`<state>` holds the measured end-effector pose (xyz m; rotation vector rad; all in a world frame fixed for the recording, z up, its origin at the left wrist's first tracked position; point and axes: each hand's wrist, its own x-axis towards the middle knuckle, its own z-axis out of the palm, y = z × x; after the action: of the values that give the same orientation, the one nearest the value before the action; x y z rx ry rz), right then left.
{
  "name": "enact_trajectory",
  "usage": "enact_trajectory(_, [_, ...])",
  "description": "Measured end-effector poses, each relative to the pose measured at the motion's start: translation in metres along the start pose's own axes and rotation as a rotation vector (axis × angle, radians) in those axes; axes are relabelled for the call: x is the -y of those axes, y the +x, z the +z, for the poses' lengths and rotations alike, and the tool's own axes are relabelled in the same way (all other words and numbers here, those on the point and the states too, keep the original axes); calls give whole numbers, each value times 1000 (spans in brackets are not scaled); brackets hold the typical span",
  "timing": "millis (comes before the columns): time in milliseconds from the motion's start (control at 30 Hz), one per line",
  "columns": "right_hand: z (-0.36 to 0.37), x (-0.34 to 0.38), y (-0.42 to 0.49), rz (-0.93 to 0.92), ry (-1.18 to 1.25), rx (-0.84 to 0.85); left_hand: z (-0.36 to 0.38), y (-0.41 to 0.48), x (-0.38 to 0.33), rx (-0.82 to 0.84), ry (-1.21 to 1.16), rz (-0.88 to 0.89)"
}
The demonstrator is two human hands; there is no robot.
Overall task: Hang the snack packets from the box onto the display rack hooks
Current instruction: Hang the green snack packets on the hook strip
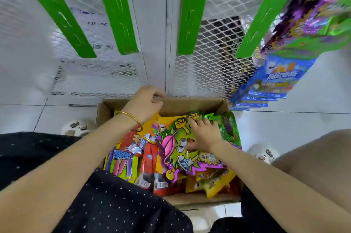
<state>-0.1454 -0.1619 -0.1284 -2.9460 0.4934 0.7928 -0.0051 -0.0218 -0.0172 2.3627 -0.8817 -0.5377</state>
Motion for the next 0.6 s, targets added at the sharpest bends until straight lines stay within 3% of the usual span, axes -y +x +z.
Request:
enact_trajectory(200, [3, 1, 8, -41, 74, -238, 4, -4, 2, 48, -41, -68])
enact_trajectory(267, [-5, -3, 9, -9, 179, -241, 5, -5, 3, 57, -62, -82])
enact_trajectory(400, [-32, -29, 0, 25, 754, -156, 7, -6, 3, 68, -89, -133])
enact_trajectory(600, [-69, -64, -39, -50, 1232, -189, 16, -12, -13, 198, -279, -184])
